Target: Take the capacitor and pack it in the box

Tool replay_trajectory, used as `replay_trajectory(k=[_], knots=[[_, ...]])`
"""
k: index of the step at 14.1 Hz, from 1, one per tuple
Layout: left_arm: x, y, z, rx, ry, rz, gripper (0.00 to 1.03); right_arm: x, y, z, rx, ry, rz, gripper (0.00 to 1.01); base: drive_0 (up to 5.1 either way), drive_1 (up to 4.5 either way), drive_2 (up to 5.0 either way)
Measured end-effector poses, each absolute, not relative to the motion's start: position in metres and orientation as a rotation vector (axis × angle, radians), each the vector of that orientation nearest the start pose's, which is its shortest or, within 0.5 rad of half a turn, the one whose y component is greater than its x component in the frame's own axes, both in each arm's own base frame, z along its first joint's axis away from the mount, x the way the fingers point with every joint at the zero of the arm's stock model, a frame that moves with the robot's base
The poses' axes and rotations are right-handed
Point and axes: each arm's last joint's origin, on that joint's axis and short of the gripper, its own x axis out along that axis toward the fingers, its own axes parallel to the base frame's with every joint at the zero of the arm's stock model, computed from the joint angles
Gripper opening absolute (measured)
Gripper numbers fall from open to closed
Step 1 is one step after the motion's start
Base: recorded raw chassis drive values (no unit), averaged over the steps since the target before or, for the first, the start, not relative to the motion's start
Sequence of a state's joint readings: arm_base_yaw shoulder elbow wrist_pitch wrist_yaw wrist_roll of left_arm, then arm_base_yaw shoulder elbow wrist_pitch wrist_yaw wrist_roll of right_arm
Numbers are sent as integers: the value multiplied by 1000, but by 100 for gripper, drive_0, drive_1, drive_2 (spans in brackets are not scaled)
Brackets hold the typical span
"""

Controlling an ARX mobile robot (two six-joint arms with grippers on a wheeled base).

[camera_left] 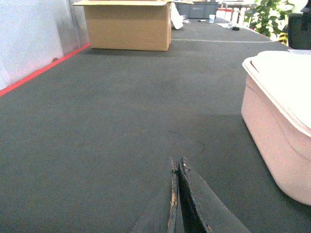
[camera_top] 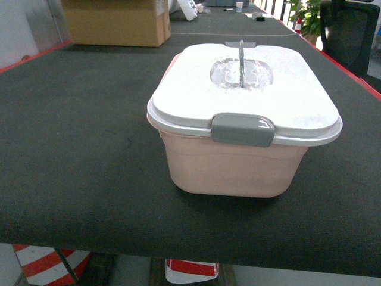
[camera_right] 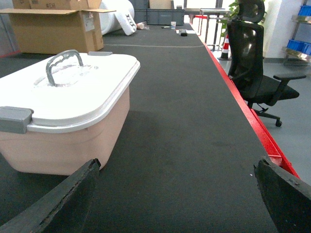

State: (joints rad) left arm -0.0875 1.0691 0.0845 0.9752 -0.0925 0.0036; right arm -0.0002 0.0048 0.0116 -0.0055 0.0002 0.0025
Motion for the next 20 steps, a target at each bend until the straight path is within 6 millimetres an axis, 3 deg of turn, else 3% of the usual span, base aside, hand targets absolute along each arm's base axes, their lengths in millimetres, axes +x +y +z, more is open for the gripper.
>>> replay_trajectory(k=[3,13,20], knots=[[157,2,162,1,17,23,2,97,0,167,2,-1,-1,98,0,0,0],[120,0,171,1,-12,-2,2,97,0,167,2,-2,0,98,0,0,0],[110,0,171,1,-14,-2,2,97,0,167,2,-2,0,98,0,0,0]])
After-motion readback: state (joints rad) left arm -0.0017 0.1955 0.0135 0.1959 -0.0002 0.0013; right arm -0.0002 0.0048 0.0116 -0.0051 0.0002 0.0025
